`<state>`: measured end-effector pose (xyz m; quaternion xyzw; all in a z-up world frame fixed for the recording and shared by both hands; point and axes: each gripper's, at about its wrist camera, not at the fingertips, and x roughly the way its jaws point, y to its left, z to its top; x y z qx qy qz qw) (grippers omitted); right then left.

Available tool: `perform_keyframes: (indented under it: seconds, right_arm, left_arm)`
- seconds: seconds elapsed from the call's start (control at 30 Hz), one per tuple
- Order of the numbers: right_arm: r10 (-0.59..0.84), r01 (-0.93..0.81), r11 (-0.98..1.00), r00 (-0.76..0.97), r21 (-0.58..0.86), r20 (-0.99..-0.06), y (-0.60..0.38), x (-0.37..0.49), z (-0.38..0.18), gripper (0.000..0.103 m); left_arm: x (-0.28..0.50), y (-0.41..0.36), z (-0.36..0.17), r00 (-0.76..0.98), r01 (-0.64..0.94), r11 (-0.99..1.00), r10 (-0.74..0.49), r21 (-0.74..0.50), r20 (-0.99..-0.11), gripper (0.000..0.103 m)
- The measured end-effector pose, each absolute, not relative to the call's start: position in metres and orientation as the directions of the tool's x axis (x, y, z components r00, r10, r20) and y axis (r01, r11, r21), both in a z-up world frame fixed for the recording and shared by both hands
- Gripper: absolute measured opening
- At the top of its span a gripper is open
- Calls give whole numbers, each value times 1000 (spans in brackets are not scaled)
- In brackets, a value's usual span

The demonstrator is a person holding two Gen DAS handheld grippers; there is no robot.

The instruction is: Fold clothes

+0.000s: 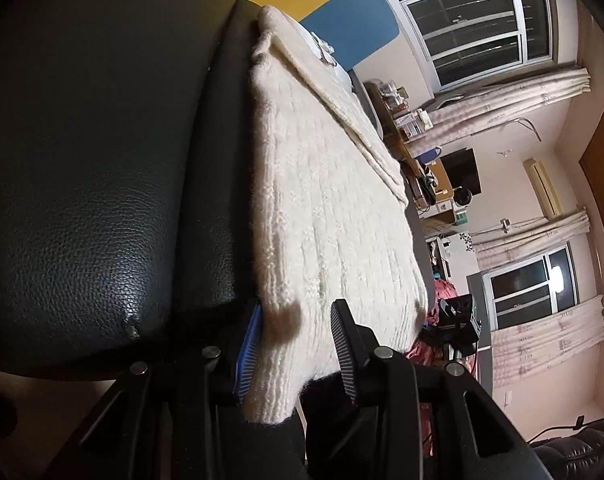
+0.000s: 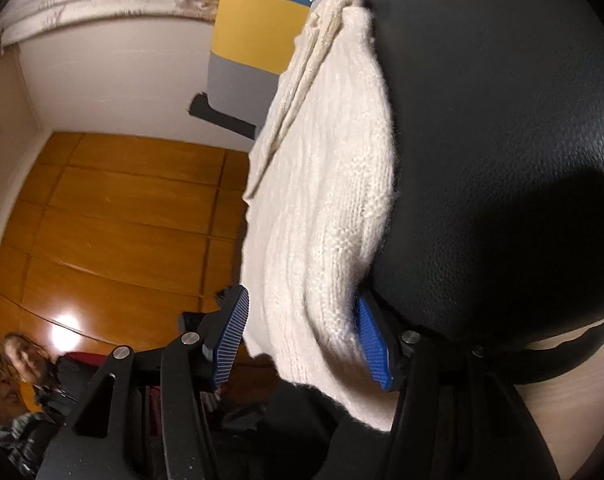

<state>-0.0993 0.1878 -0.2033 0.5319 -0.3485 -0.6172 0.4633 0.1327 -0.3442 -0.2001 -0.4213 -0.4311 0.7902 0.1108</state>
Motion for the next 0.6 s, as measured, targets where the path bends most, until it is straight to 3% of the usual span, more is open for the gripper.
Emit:
perform_keyframes:
  seconds: [0.07, 0.13, 0.17, 0.2, 0.33, 0.37, 0.53, 0.6]
  right_arm:
    - [-923, 232, -375, -2, 897, -385, 182, -99, -196, 55]
    - [-878, 295, -460, -15, 837, -478, 172, -95, -187, 39]
    - [-857, 315, -493, -16, 811, -514, 168, -93, -185, 22]
    - [-843, 326, -513, -18, 794, -537, 164, -92, -183, 17]
    - [-814, 365, -550, -31, 752, -580, 156, -89, -183, 17]
    - [-812, 370, -550, -28, 749, -582, 156, -88, -184, 17]
    - [-825, 355, -530, -5, 771, -565, 170, -88, -185, 21]
    - [-849, 341, -494, 8, 800, -528, 176, -89, -185, 36]
  left_arm:
    - [132, -343, -201, -621, 183, -603, 541, -776, -567, 35]
    - [130, -342, -202, -618, 188, -596, 546, -781, -566, 35]
    - [128, -341, -202, -614, 189, -599, 546, -778, -570, 35]
    - [127, -339, -201, -609, 187, -610, 543, -770, -578, 34]
    - [123, -337, -190, -579, 207, -707, 470, -677, -667, 20]
    - [125, -340, -189, -593, 218, -709, 450, -671, -668, 27]
    - [124, -345, -188, -598, 214, -709, 449, -672, -664, 33]
    - [121, -337, -185, -588, 192, -749, 430, -634, -685, 34]
